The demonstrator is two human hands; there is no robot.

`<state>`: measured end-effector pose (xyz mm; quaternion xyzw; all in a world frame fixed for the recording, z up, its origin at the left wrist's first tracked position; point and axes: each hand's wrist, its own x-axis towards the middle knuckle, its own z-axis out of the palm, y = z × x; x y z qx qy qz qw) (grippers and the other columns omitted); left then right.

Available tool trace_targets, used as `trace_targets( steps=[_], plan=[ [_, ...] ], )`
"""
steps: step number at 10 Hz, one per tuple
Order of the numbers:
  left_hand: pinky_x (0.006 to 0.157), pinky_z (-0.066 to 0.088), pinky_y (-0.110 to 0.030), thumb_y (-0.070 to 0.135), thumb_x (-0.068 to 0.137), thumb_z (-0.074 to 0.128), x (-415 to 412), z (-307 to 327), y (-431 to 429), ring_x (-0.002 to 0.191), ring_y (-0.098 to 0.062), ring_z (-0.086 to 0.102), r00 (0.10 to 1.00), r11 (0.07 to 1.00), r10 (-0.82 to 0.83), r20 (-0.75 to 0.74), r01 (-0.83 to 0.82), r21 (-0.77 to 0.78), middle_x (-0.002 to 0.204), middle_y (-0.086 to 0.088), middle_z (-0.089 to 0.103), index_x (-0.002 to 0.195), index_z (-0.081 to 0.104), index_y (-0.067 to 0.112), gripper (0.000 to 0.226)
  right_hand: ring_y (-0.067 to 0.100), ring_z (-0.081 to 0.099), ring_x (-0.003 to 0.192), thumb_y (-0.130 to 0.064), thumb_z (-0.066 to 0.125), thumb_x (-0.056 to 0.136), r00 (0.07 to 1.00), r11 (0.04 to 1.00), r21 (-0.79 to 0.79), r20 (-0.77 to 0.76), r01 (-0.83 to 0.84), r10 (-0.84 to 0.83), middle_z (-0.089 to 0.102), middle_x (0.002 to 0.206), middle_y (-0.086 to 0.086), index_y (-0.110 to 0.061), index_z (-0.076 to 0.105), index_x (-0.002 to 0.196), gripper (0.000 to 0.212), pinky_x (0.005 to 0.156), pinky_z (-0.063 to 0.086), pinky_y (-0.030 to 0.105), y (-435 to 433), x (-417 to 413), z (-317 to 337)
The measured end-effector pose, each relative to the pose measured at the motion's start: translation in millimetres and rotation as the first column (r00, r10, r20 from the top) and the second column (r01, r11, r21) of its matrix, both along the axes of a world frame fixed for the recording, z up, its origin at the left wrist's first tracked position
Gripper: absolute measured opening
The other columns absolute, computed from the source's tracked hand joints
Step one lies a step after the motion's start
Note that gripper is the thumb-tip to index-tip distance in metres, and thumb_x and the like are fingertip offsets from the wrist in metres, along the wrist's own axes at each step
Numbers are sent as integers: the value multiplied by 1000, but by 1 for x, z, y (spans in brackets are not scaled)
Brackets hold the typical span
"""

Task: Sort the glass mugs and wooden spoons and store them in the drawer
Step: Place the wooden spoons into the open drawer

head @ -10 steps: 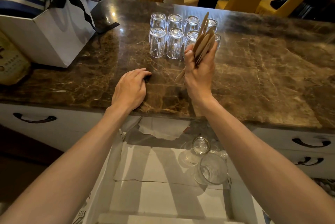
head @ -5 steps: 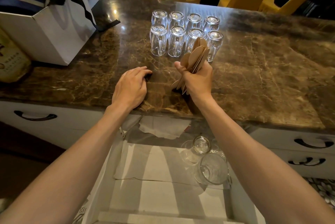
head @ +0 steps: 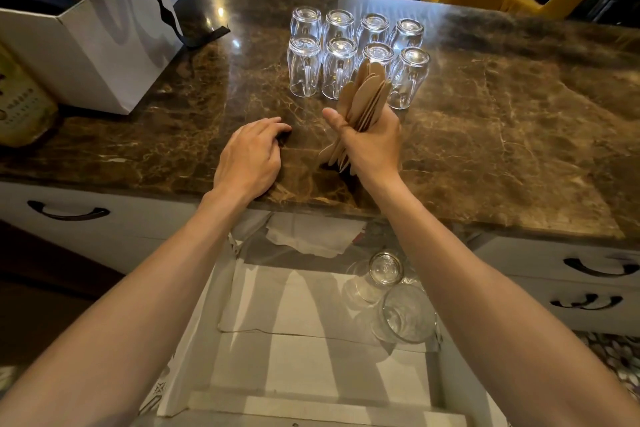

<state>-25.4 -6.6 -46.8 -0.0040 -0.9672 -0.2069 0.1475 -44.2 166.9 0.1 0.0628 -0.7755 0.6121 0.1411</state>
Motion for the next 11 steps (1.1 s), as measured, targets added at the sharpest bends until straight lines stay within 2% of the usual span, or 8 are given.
trace_targets(
  steps=[1,3,5,6,10,11],
  plan=[
    [109,26,-34,13,93,40,0,1,2,129,-17,43,1000,1000,-7,-1,7,5,137,1,52,126,57,19,37,28,67,78,-23,78,76,1000,1000,-16,19,-21,21,69,82,16,2,64,87,30,75,55,45,1,-1,1],
    [110,25,-33,13,94,40,3,1,2,129,-16,42,1000,1000,2,7,-2,9,138,1,52,126,57,19,37,35,65,73,-32,75,78,999,999,-28,48,-22,24,65,76,23,6,59,79,40,67,54,49,-1,-7,9],
    [110,25,-33,14,94,39,0,5,2,129,-16,42,1000,1000,-1,-8,1,4,138,2,52,126,57,20,37,40,60,66,-28,72,81,999,999,-32,-42,-10,9,60,69,26,0,56,73,34,59,51,49,-7,-8,16],
    [110,25,-33,14,94,39,0,3,2,129,-16,42,1000,1000,3,-4,-3,4,137,2,52,126,57,20,37,42,60,67,-23,70,83,999,1000,-3,-15,-28,28,61,72,28,-2,56,76,26,59,51,51,-8,-3,9],
    [110,25,-33,14,94,39,3,2,3,129,-16,42,1000,1000,5,2,-5,7,138,1,52,126,57,19,37,39,60,62,-23,69,85,998,1000,22,-62,-4,5,61,67,26,6,59,77,31,57,51,47,-4,1,-3],
    [110,25,-34,14,94,39,2,2,2,129,-16,42,1000,1000,13,1,-13,4,138,2,51,126,57,20,37,37,60,64,-19,68,85,999,999,45,-45,12,-10,61,68,25,7,57,78,30,60,50,47,-4,2,-7]
  ],
)
